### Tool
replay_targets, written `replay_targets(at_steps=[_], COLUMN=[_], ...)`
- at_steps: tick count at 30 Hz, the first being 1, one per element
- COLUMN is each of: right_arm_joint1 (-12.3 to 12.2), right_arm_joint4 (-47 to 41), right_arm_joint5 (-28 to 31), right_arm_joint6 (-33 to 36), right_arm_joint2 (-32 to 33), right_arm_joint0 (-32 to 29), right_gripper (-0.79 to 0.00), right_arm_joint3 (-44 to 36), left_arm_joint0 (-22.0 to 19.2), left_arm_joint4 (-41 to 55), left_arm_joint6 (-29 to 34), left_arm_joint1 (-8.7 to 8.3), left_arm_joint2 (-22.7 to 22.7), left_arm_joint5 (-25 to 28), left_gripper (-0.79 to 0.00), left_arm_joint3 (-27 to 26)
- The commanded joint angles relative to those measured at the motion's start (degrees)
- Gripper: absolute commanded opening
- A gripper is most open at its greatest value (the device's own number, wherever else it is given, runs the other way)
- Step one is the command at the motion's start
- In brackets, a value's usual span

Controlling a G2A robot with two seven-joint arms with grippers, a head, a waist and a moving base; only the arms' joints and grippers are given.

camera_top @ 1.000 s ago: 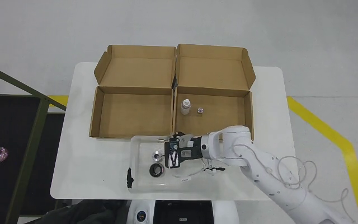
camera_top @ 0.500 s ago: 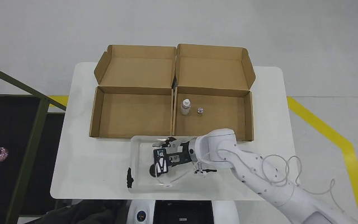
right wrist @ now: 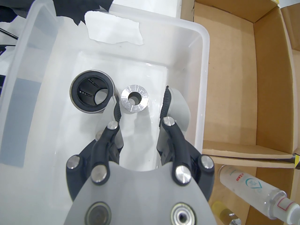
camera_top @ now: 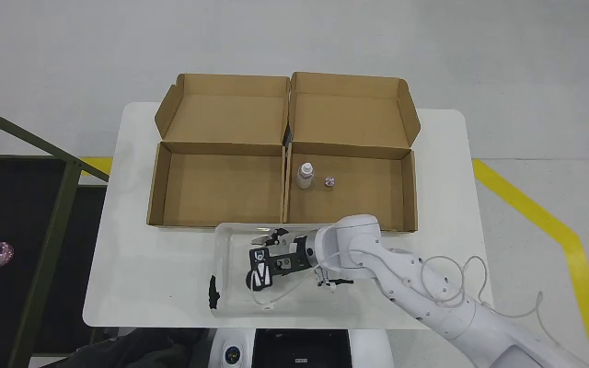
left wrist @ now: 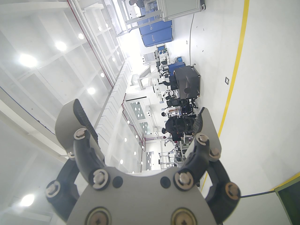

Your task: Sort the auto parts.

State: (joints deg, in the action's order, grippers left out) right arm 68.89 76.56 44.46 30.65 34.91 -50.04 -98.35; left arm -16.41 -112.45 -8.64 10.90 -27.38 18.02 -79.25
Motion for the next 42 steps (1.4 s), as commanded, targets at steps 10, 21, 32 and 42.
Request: replay_targets(at_steps=[10,21,32,42], right_arm_joint1=[0.90,1.65,2.62,4.12], right_arm_joint4=[0.28,-0.07,0.12,0.44], right_arm_joint5=[0.43,1.36,1.66,1.12], right_arm_joint6=[-0.21,-0.25,-0.75,-1.42], right_arm_joint2=[-0.94,-1.58,-2.70,-4.42], right_arm_joint0=[0.65,0.99,1.55,2.92], right_gripper=[-0.453,-0.431,-0.428,-0.431], right_arm_joint3=[1.71,2.96,5.61,8.78], left_arm_joint0=[0.00,0.00,0.00,0.00], left_arm_joint4=[0.00,0.00,0.00,0.00], left_arm_joint6=[0.00,0.00,0.00,0.00], left_arm_joint1=[0.00,0.00,0.00,0.00], left_arm_joint2=[0.00,0.00,0.00,0.00], left_arm_joint5=[0.00,0.00,0.00,0.00], left_gripper=[0.000,0.000,0.000,0.000], left_arm_joint3=[0.00,0.00,0.00,0.00])
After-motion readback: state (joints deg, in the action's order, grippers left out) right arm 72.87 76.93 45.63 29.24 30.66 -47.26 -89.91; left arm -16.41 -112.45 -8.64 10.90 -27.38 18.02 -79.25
